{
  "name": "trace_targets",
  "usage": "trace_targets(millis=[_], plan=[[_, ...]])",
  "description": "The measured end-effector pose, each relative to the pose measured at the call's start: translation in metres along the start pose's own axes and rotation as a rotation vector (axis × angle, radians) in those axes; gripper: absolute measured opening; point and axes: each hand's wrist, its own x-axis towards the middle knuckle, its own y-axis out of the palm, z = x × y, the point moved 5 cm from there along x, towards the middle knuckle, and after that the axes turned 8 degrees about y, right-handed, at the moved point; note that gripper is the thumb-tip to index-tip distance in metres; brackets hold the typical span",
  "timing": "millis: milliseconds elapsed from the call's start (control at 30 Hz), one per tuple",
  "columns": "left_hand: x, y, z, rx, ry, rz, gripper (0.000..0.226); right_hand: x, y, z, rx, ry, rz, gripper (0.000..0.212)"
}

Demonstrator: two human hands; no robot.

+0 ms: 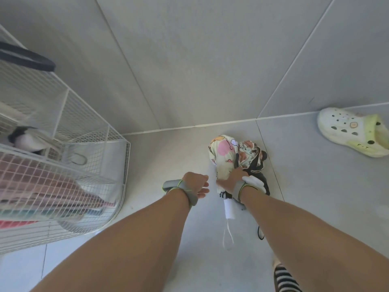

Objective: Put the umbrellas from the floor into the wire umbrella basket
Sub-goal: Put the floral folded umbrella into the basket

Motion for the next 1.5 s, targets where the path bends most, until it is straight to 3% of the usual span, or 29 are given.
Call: trace_targets(millis=[100,233,367,667,833,967,1067,1167,1367,1500], plan=[[-0.017,-0.009,-0.014,0.029,0.037,0.002,0.011,-0.010,-0.013,0.015,0.247,-0.043,0.108,0.074],[-0.053,-0.029,-0.033,0.018,0.073,-0.013,0.013,-0.037,-0.034,0.027,0.399,-0.112,0.358,0.063],[-0.098,-0.050,-0.055,-0.047,0.128,-0.037,0.020,-0.094,-0.069,0.051,0.558,-0.297,0.383,0.034],[-0.189,-0.099,-0.084,-0.429,0.144,0.061,0.049,-0.217,-0.135,0.081,0.758,-0.534,0.475,0.053],[-0.199,-0.109,-0.091,-0.564,0.112,0.089,0.031,-0.249,-0.146,0.095,0.573,-0.767,0.249,0.035],[-0.197,-0.127,-0.092,-0.741,0.053,0.059,0.028,-0.266,-0.149,0.101,0.496,-0.852,0.164,0.058],[-0.197,-0.141,-0.097,-0.910,0.022,0.103,0.044,-0.269,-0.150,0.099,0.489,-0.812,0.226,0.064],[-0.196,-0.164,-0.104,-0.888,0.066,0.098,0.052,-0.272,-0.146,0.106,0.509,-0.786,0.348,0.046],[-0.192,-0.197,-0.117,-0.791,0.286,0.036,0.032,-0.277,-0.157,0.149,0.506,-0.874,0.057,0.015],[-0.188,-0.213,-0.104,-0.829,0.284,-0.010,0.023,-0.281,-0.160,0.198,0.388,-0.900,0.038,0.009]])
